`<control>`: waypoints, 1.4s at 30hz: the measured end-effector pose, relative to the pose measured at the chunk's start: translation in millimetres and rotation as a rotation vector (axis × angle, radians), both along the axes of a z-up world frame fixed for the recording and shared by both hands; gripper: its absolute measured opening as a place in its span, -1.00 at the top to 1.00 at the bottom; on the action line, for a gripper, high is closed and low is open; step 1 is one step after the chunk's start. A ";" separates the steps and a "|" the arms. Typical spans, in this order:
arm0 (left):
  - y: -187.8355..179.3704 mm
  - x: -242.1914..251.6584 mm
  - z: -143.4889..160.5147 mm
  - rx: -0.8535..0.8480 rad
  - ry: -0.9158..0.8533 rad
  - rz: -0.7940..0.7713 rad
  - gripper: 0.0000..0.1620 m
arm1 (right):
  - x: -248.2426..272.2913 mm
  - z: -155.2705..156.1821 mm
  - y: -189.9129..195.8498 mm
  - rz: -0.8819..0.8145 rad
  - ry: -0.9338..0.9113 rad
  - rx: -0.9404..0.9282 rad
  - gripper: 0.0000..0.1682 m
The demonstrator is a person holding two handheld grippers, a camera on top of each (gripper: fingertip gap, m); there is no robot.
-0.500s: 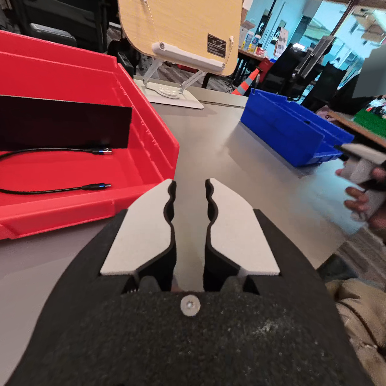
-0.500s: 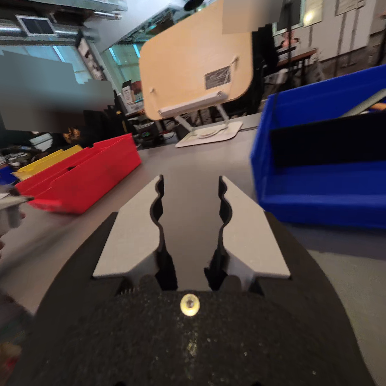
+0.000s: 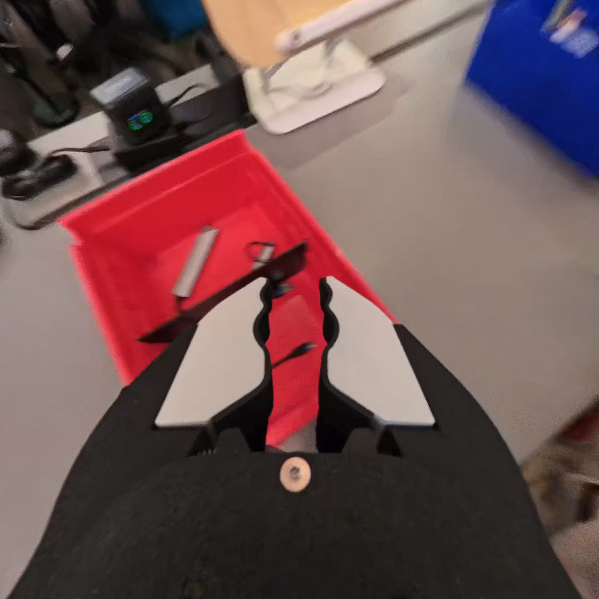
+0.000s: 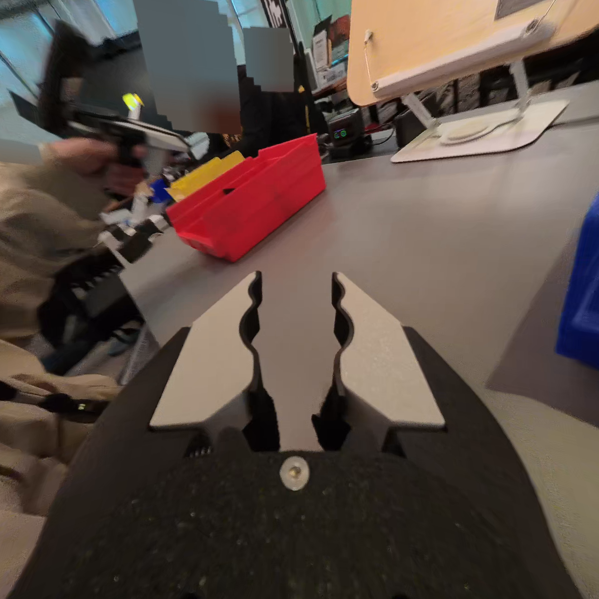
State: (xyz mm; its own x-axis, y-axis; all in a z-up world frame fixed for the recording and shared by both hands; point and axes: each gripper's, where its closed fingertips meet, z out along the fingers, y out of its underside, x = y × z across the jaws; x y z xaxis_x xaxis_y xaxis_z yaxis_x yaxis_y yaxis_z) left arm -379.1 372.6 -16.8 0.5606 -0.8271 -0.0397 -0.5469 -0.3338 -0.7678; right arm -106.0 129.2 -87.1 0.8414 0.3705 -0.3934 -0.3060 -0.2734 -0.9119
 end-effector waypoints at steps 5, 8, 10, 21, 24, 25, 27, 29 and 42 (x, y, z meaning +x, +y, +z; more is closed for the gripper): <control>127.3 -8.2 -47.5 0.081 0.500 -0.045 0.51 | 12.3 12.3 -4.9 0.016 0.229 0.016 0.46; 165.4 -3.8 -92.2 -0.010 0.671 -0.057 0.53 | 19.1 14.0 -7.4 0.019 0.278 0.017 0.46; 166.6 5.0 -117.8 -0.157 0.701 -0.062 0.48 | 20.9 15.2 -8.5 0.022 0.304 0.022 0.46; 167.8 1.0 -172.1 -0.301 0.802 -0.132 0.58 | 12.8 16.4 -9.1 0.072 0.330 0.024 0.45; 165.7 2.7 -173.2 -0.295 0.768 -0.138 0.72 | 5.2 16.3 -8.4 0.102 0.327 0.020 0.45; 166.0 3.1 -173.0 -0.269 0.765 -0.142 0.72 | 2.6 16.0 -8.4 0.112 0.325 0.017 0.45; 166.5 1.4 -171.9 -0.189 0.795 -0.161 0.72 | -1.8 14.7 -8.7 0.127 0.318 0.011 0.45; 167.0 2.4 -163.6 -0.049 0.825 -0.191 0.73 | -5.1 13.6 -9.0 0.136 0.305 0.008 0.46; 38.6 92.3 70.1 1.315 0.760 -0.154 0.73 | -13.8 41.2 35.2 0.099 -0.056 0.117 0.41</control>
